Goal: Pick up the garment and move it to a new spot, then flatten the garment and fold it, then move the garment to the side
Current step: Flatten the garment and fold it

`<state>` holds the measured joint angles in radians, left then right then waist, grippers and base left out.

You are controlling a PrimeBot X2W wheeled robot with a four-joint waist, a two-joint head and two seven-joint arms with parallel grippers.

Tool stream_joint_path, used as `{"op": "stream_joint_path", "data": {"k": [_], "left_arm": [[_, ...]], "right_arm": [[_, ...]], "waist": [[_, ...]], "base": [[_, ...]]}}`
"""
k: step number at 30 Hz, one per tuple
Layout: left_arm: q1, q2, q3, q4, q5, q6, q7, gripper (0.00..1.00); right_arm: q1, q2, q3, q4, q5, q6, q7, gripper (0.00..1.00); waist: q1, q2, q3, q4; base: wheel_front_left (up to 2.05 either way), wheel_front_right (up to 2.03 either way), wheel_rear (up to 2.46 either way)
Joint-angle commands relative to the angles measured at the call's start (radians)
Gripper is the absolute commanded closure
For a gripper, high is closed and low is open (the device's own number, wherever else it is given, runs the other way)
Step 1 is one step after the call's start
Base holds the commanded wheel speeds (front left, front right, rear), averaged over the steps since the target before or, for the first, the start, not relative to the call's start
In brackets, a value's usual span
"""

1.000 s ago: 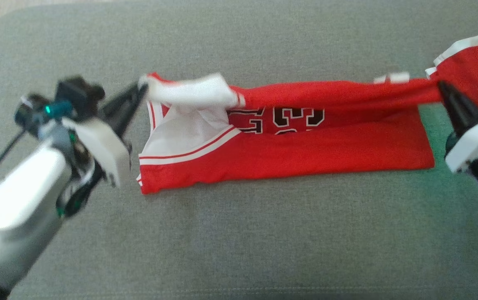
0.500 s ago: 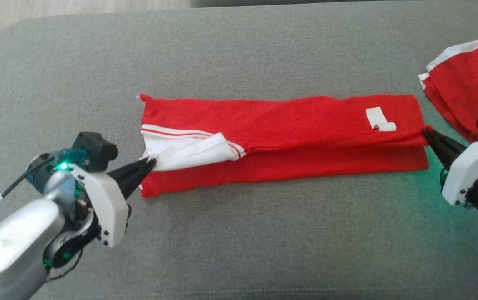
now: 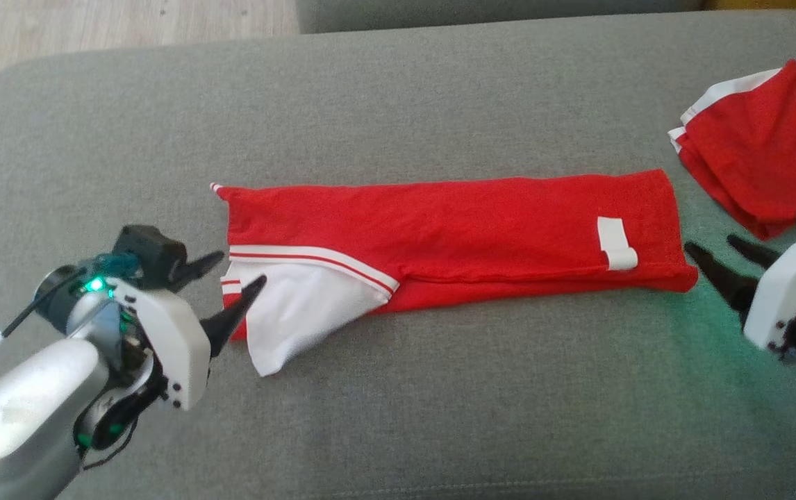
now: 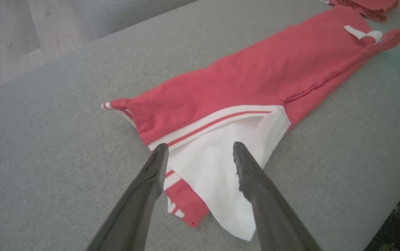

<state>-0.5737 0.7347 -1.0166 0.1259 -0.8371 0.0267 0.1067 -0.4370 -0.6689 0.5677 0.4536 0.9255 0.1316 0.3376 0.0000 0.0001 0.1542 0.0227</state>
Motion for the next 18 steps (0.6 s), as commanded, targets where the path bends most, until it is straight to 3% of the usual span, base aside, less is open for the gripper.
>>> {"op": "stream_joint_path", "data": {"k": [1, 5, 11, 15, 18], "left_arm": [[-0.024, 0.025, 0.073, -0.009, 0.004, 0.023, -0.036, 0.00], [-0.011, -0.005, 0.135, 0.009, -0.010, 0.094, -0.136, 0.00], [0.032, -0.078, 0.255, 0.026, -0.055, 0.193, -0.322, 0.00], [0.080, -0.142, 0.357, 0.014, -0.057, 0.239, -0.365, 0.00], [0.133, -0.212, 0.479, -0.033, 0.007, 0.258, -0.368, 0.00]], "right_arm": [[0.013, -0.026, -0.030, -0.037, 0.021, -0.001, -0.006, 0.00], [0.015, -0.009, -0.102, -0.079, 0.035, -0.001, -0.033, 0.00], [0.032, 0.070, -0.234, -0.138, -0.002, -0.001, -0.148, 0.00], [0.062, 0.143, -0.314, -0.181, -0.068, -0.001, -0.248, 0.00], [0.093, 0.206, -0.371, -0.211, -0.133, -0.001, -0.317, 0.00]], "waist": [[0.0000, -0.0001, -0.012, -0.006], [0.0000, -0.0001, -0.033, -0.015], [0.0000, -0.0001, -0.064, -0.023], [0.0000, -0.0001, -0.077, -0.024], [0.0000, -0.0001, -0.084, -0.023]], "base": [[0.00, 0.00, 0.00], [0.00, 0.00, 0.00], [0.00, 0.00, 0.00], [0.00, 0.00, 0.00], [0.00, 0.00, 0.00]]}}
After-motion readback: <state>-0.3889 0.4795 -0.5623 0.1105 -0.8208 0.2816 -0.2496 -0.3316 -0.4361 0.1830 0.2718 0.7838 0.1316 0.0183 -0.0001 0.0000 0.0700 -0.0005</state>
